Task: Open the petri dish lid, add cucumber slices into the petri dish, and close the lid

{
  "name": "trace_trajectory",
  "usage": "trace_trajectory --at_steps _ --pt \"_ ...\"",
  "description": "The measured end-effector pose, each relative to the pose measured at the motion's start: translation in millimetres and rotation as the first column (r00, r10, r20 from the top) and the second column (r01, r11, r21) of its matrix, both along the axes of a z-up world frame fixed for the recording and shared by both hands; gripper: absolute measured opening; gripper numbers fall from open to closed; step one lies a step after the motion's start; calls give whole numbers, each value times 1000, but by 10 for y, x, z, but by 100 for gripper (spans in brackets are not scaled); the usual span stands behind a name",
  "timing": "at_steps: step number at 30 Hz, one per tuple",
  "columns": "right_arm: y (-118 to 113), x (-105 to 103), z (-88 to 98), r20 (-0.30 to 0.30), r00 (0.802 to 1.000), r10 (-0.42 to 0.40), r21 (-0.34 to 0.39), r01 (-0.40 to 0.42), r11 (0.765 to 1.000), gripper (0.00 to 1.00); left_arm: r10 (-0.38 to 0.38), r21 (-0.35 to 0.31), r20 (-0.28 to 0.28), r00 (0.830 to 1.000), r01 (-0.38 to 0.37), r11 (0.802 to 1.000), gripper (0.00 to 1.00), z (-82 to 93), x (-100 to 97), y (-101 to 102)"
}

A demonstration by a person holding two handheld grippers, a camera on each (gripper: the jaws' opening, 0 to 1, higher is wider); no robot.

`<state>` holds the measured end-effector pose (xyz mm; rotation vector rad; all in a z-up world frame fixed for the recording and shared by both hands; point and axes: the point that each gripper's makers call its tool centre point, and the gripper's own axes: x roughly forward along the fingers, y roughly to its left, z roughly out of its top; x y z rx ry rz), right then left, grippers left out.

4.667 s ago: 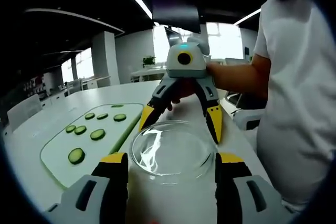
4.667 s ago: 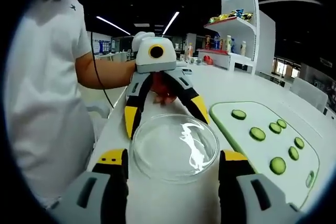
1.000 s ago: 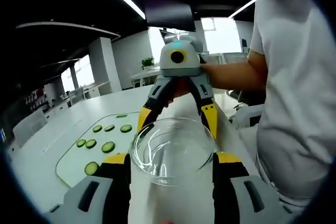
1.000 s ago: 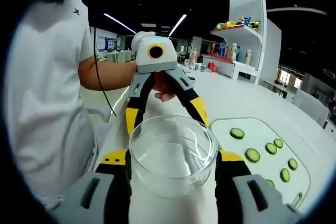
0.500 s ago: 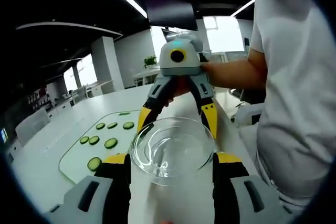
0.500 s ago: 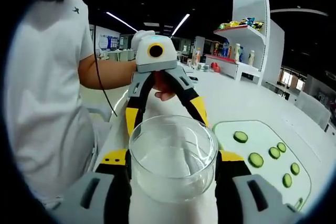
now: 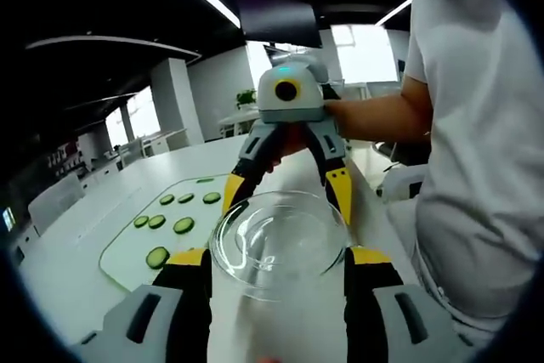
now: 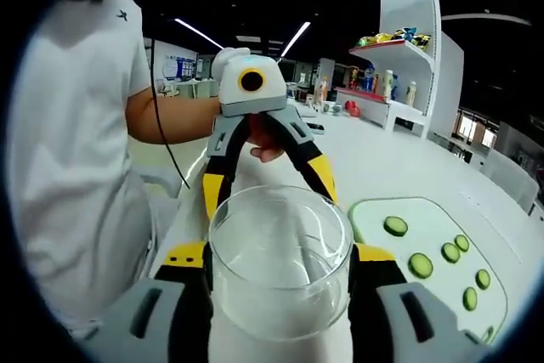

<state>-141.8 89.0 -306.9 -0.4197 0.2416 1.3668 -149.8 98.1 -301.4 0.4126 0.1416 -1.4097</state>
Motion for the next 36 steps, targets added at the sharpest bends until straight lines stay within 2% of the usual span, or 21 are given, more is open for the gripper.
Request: trace_trajectory --at_steps 36 --pt "314 26 -27 4 998 62 2 -62 998 63 62 21 8 998 -62 998 61 -11 2 319"
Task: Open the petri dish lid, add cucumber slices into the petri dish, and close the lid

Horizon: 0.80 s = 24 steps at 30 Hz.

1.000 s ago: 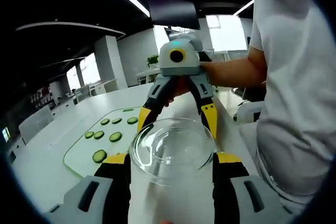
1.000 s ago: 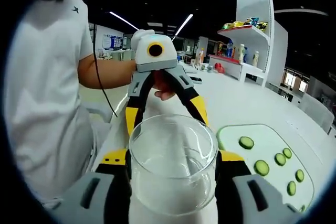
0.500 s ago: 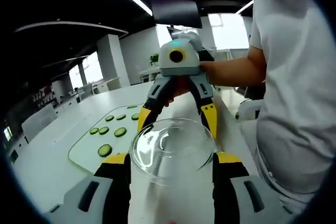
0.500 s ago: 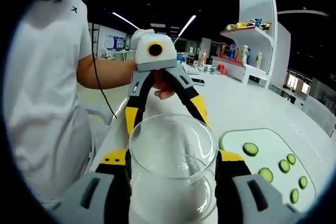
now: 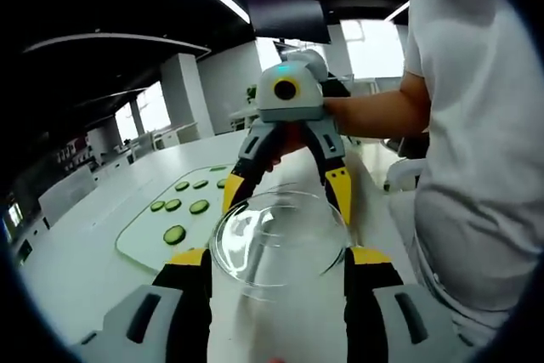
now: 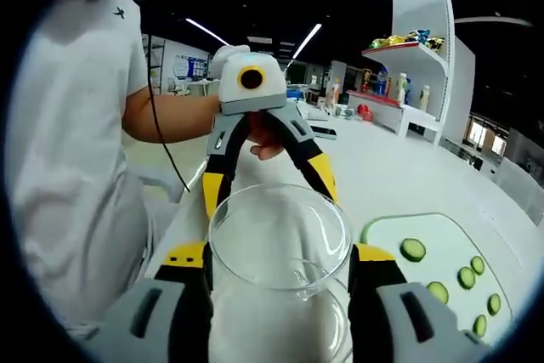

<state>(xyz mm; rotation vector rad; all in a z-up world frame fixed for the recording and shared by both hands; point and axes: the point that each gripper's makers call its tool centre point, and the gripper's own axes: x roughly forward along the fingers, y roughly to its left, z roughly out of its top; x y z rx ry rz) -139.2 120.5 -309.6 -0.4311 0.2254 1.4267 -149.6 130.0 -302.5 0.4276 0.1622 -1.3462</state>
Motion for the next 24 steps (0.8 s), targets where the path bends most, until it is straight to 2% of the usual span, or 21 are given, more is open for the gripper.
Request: trace_trajectory --at_steps 24 --pt "237 -48 -35 -5 999 49 -8 -49 999 63 44 9 -7 999 -44 999 61 -35 -45 241"
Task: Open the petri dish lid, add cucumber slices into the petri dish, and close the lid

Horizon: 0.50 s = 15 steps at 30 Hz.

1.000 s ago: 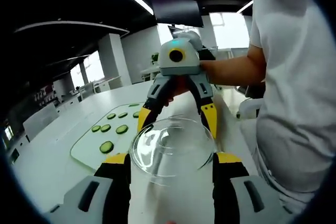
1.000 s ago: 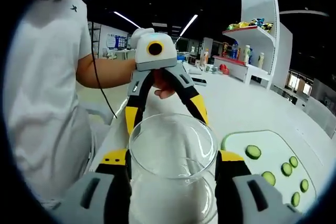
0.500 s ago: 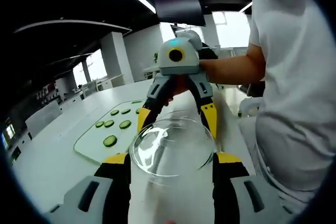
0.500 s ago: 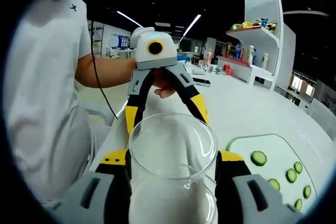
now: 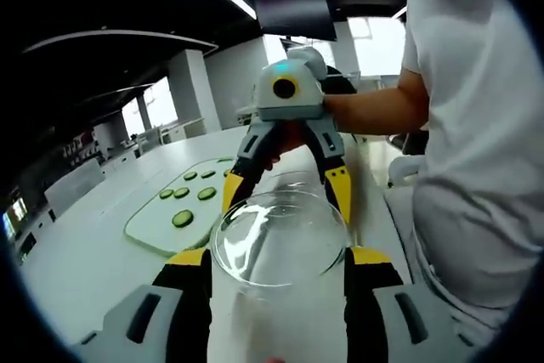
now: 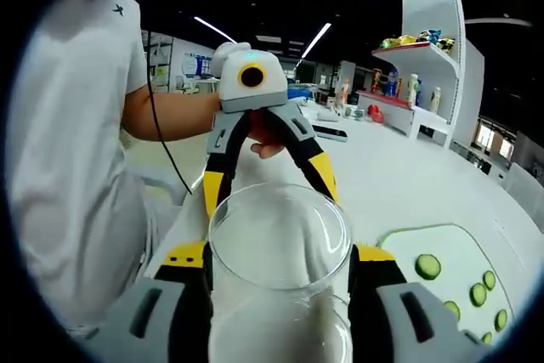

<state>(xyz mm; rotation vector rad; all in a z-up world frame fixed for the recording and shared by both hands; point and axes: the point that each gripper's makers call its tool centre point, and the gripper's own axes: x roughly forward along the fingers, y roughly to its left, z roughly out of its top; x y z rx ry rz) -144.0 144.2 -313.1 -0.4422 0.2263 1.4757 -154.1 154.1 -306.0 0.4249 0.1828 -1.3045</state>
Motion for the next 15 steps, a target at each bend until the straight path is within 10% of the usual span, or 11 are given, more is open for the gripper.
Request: trace_trajectory --at_steps 15 --pt "146 -26 -11 -3 1000 30 -10 -30 1000 63 19 6 6 1000 -19 1000 61 -6 -28 127"
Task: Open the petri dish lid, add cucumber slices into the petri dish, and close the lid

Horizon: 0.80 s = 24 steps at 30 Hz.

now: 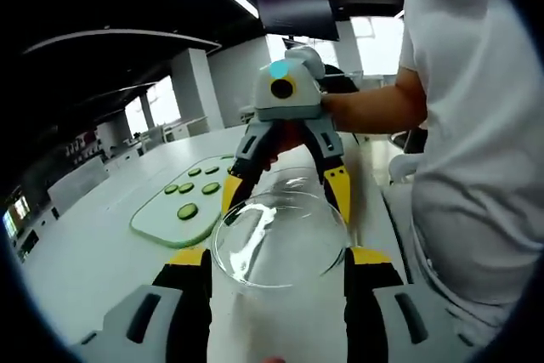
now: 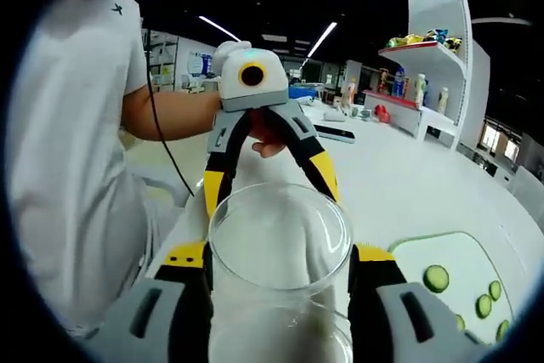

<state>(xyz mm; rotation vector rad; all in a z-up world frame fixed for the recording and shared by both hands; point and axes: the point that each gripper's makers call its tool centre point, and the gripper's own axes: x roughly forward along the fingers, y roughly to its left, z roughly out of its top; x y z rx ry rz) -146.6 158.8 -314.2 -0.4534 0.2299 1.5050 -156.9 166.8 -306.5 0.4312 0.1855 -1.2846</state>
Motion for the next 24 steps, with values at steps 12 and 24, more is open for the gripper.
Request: trace_trajectory --at_steps 12,24 --pt "140 -37 -5 -6 999 42 -8 -42 999 63 3 37 -7 1000 -2 999 62 -94 -27 90" --pt "106 86 -193 -44 999 2 -39 -4 999 63 -7 -34 -71 997 4 999 42 -79 -95 94"
